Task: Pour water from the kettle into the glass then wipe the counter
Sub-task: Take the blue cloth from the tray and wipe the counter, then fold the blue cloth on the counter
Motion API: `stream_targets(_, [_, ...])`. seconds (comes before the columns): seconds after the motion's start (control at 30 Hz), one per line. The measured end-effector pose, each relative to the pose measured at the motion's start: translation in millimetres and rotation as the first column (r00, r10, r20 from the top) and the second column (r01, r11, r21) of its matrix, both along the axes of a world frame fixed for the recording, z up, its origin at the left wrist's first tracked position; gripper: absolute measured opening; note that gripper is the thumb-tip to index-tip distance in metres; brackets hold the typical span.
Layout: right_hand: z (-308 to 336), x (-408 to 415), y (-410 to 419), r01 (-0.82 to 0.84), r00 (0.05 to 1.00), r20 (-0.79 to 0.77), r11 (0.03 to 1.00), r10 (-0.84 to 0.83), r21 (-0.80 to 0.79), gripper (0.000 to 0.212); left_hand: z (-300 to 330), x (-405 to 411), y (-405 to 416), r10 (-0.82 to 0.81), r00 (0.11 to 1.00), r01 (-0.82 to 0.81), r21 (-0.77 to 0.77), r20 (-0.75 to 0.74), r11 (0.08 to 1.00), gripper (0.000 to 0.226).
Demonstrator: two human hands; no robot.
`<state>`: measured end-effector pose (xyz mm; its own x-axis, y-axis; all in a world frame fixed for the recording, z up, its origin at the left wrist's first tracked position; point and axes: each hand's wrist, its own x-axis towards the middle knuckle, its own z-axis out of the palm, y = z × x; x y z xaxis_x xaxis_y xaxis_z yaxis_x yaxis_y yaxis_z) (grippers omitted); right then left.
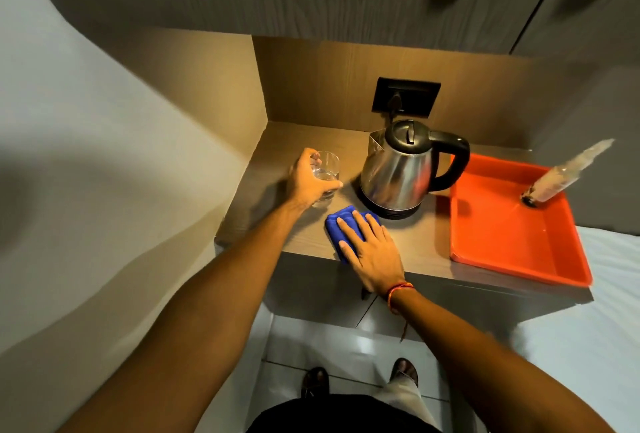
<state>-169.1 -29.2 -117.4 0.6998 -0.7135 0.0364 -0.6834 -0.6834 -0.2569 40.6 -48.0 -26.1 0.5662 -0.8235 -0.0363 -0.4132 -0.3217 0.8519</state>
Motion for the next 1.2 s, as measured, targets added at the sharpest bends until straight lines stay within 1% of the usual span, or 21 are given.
stream_targets(0.1, [3,-2,-3,0.044,0.992,0.118,0.999,-0.046,0.021,0.062,-10,-2,-8,-0.018,1.000,0.018,0.027,-0.015,0.999,0.078])
stream_targets(0.17, [8,-8,-6,0.160,0.959,0.229,0.986,-0.168,0.054,0.060,-15,-3,-13,-0.032,0.999,0.033,0.045,-0.016,0.998,0.079])
stream_targets(0.2, [12,-12,-7,0.237,0.934,0.258,0.969,-0.247,0.069,0.058,-16,-4,-15,-0.037,0.999,0.038,0.053,-0.023,0.998,0.079])
stream_targets(0.27, [17,-16,-11,0.355,0.903,0.233,0.932,-0.362,0.071,0.054,-18,-6,-18,-0.032,0.999,0.035,0.059,-0.044,0.998,0.081])
stream_targets(0.33, [19,-14,-15,0.395,0.891,0.195,0.912,-0.409,0.109,0.053,-18,-7,-21,-0.036,0.997,0.039,0.058,-0.061,0.998,0.082])
stream_targets(0.4, [19,-10,-18,0.411,0.870,0.203,0.888,-0.450,0.206,0.057,-18,-9,-23,-0.051,0.995,0.056,0.062,-0.082,0.997,0.087])
stream_targets(0.5, [20,-1,-20,0.446,0.831,0.210,0.842,-0.515,0.304,0.060,-16,-8,-20,-0.083,0.992,0.091,0.089,-0.093,0.992,0.112])
stream_targets(0.57, [21,1,-22,0.461,0.801,0.221,0.808,-0.557,0.366,0.056,-16,-8,-12,-0.076,0.995,0.080,0.072,-0.058,0.994,0.124])
stream_targets(0.6, [23,3,-24,0.459,0.784,0.235,0.792,-0.574,0.403,0.053,-16,-8,-4,-0.042,0.998,0.045,0.054,-0.054,0.998,0.122])
stream_targets(0.63, [24,4,-25,0.454,0.766,0.244,0.770,-0.594,0.448,0.050,-18,-9,5,0.009,0.998,-0.007,0.034,-0.054,0.999,0.112])
stream_targets(0.73, [29,10,-30,0.417,0.739,0.253,0.719,-0.625,0.556,0.037,-33,-7,37,0.148,0.989,-0.148,-0.018,-0.010,0.989,0.053])
stream_targets(0.77, [31,13,-30,0.398,0.741,0.260,0.718,-0.619,0.571,0.032,-41,-6,45,0.144,0.989,-0.144,-0.002,-0.008,0.990,0.048])
stream_targets(0.8, [32,16,-30,0.373,0.743,0.278,0.721,-0.609,0.583,0.028,-48,-8,52,0.104,0.994,-0.103,0.036,-0.030,0.994,0.049])
stream_targets(0.87, [34,22,-28,0.321,0.754,0.305,0.731,-0.582,0.602,0.025,-59,-13,64,-0.015,0.997,0.022,0.095,-0.073,0.995,0.050])
stream_targets(0.93, [39,29,-25,0.246,0.750,0.319,0.693,-0.579,0.678,0.023,-66,-20,70,-0.094,0.995,0.097,0.097,-0.034,0.990,0.047])
stream_targets(1.0, [48,27,-22,0.136,0.699,0.388,0.643,-0.601,0.753,0.027,-68,-29,68,-0.151,0.988,0.151,0.054,0.002,0.987,0.043])
stream_targets(1.03, [55,19,-22,0.100,0.660,0.434,0.645,-0.613,0.758,0.028,-66,-39,64,-0.173,0.985,0.173,0.012,-0.021,0.985,0.043])
stream_targets(1.07, [61,12,-22,0.073,0.620,0.483,0.658,-0.619,0.749,0.028,-63,-49,60,-0.170,0.981,0.166,-0.046,-0.094,0.985,0.041])
stream_targets(1.1, [68,3,-25,0.061,0.581,0.521,0.672,-0.625,0.738,0.028,-58,-61,56,-0.159,0.966,0.138,-0.115,-0.202,0.984,0.039])
stream_targets(1.17, [81,-23,-32,0.076,0.482,0.582,0.693,-0.655,0.717,0.031,-46,-93,46,-0.168,0.897,0.090,-0.202,-0.408,0.975,0.029])
stream_targets(1.2, [89,-38,-36,0.087,0.415,0.615,0.702,-0.670,0.707,0.033,-41,-111,39,-0.179,0.862,0.087,-0.210,-0.474,0.974,0.026])
